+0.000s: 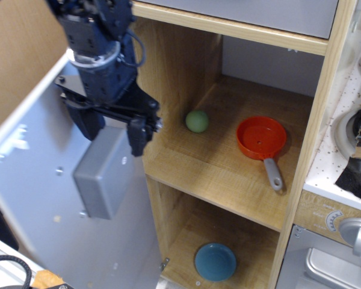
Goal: Open fridge
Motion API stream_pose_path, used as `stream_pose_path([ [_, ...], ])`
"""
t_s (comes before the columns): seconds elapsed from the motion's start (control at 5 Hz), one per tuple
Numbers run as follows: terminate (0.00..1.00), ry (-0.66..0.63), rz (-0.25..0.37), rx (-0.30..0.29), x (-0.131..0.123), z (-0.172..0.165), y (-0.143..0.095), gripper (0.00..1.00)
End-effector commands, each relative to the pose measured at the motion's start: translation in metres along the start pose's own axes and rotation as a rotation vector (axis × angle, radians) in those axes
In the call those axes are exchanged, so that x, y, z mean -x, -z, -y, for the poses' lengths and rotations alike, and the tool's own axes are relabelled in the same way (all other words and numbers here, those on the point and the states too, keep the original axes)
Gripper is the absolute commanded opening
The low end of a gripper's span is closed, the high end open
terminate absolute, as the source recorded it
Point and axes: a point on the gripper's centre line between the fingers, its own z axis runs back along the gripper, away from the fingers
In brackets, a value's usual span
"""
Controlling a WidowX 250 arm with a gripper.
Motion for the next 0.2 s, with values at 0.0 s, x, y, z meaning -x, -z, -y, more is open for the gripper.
stream_pose_path([
  [0.0, 1.0, 0.007, 0.026, 0.0, -0.0014, 0.0088, -0.0106, 1.0],
])
